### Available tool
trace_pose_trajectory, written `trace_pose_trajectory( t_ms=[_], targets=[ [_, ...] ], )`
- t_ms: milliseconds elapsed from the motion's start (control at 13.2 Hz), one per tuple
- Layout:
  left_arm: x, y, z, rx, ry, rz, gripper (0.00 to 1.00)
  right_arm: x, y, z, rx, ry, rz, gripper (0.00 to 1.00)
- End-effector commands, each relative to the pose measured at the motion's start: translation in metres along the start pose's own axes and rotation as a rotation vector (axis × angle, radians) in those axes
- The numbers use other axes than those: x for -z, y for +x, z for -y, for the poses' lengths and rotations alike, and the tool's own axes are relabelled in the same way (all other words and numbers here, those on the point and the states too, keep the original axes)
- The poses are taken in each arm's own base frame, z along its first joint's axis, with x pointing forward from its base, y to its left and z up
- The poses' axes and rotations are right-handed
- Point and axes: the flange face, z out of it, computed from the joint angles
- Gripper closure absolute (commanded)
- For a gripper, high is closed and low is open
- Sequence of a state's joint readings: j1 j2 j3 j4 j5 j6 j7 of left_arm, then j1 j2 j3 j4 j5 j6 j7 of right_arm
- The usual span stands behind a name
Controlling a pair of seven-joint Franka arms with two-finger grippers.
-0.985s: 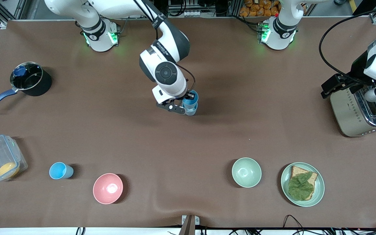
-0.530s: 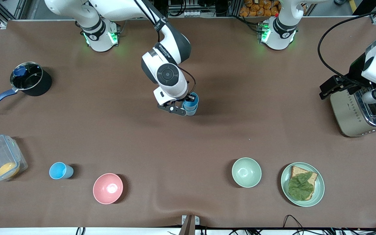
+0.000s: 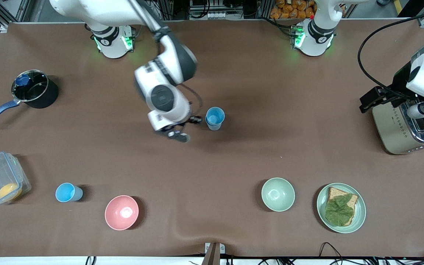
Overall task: Stack blue cups with both arms
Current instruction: 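Open the right gripper and draw it back from the stacked cups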
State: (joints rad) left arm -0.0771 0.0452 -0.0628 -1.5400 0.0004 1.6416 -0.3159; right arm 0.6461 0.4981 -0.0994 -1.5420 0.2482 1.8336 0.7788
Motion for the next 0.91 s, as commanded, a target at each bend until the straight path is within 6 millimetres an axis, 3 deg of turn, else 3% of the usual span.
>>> trace_pose_trajectory(
  t_ms=[0,455,530,682,833],
  targets=[
    [0.006,0.002,0.001,-0.010,-0.011,0.009,0.00,0.042,0.030,-0.074,0.059,-0.029,0.016,0.00],
    [0.005,0.000,0.002,-0.058,0.005,0.020,0.00,0.062,0.089,-0.248,0.224,-0.018,0.023,0.00],
    [0.006,-0.001,0.003,-0.074,0.005,0.025,0.00,0.066,0.093,-0.272,0.244,-0.009,0.001,0.00],
    [0.007,-0.003,0.003,-0.076,0.007,0.033,0.00,0.071,0.099,-0.337,0.303,-0.013,-0.073,0.00],
    [0.008,-0.003,0.004,-0.075,0.008,0.031,0.00,0.068,0.090,-0.377,0.331,0.004,-0.119,0.00]
  ],
)
